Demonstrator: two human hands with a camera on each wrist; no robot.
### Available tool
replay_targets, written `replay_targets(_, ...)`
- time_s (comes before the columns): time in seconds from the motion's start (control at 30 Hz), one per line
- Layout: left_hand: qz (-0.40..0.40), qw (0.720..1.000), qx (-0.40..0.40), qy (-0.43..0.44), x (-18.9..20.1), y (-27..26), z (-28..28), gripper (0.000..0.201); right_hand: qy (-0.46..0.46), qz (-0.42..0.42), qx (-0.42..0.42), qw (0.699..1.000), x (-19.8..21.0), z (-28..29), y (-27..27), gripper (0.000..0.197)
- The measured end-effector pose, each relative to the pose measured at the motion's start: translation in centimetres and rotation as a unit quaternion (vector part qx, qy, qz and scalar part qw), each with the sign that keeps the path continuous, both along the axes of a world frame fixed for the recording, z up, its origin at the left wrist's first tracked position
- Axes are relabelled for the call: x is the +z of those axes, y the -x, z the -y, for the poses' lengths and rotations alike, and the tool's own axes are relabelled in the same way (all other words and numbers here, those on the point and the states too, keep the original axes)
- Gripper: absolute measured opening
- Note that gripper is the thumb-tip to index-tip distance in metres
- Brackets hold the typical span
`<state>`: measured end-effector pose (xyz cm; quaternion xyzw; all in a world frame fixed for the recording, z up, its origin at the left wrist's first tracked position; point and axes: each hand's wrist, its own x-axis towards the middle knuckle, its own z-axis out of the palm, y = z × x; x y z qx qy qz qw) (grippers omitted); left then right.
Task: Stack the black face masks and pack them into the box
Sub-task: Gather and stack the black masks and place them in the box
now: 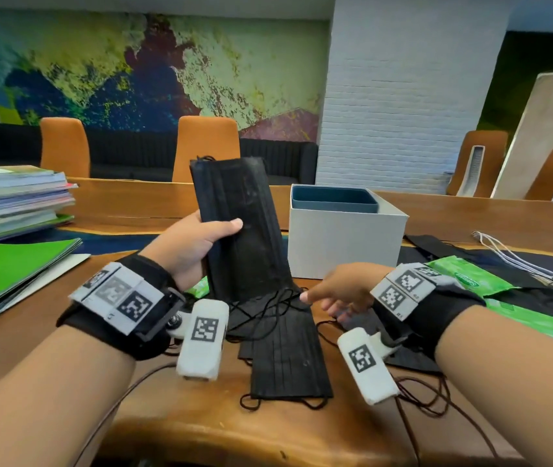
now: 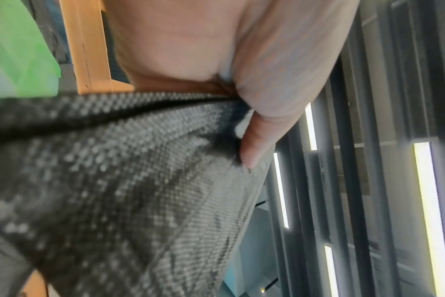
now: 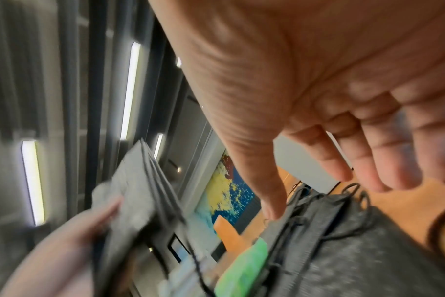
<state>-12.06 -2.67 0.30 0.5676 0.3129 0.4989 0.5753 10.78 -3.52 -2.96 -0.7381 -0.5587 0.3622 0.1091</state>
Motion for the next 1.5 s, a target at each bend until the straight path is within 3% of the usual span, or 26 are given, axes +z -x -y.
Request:
replay_targets(0.27, 0.014, 1.0, -0.007, 0.021, 1.2, 0.2, 1.2, 0.03, 0.004, 0.16, 0.054, 0.986, -0.6, -0.2, 2.5, 0.037)
replay_targets(0.43, 0.025, 0.999, -0.003, 0.029, 1.3, 0.4, 1.2, 0.032, 0.005, 0.219, 0.094, 0.971, -0.6, -0.7, 3.4, 0.047)
replay_targets(0.53, 0.028, 0.999, -0.006, 0.033, 1.2, 0.5, 1.1, 0.032, 0.024, 0.208, 0.093, 0.973, -0.5, -1.0, 3.1, 0.024)
replay_targets(0.7, 0.026, 0.999, -0.01, 0.038, 1.0, 0.6, 0.9, 0.032, 0.022, 0.077, 0.012, 0.997, 0.4, -1.2, 1.7, 0.03)
replay_targets(0.8, 0.021, 0.999, -0.011, 0.043, 0.9, 0.6, 0.9, 0.033, -0.014, 0.03, 0.03, 0.999, 2.0, -0.8, 0.7, 0.024)
replay_targets(0.87, 0.024, 0.998, -0.017, 0.048, 0.9, 0.4, 0.8, 0.033, -0.071, -0.05, 0.029, 0.996, 3.0, -0.4, 0.1, 0.016)
replay_targets(0.97, 0.028, 0.998, -0.036, 0.049, 0.9, -0.2, 0.9, 0.03, -0.154, -0.217, 0.008, 0.964, 4.2, 0.8, -0.5, 0.006)
replay_targets(1.13, 0.031, 0.995, -0.078, 0.057, 0.4, -2.1, 1.6, 0.027, -0.249, -0.371, 0.023, 0.894, 5.6, 2.4, -0.8, 0.024)
replay_targets(1.33, -0.023, 0.996, -0.072, 0.044, -1.0, -4.3, 1.4, 0.035, -0.172, -0.451, 0.057, 0.874, 4.6, 3.4, -0.4, 0.027)
replay_targets(1.5, -0.068, 0.994, -0.08, 0.042, -2.2, -4.9, 1.1, 0.035, -0.145, -0.449, 0.05, 0.88, 2.6, 3.7, -0.3, 0.031)
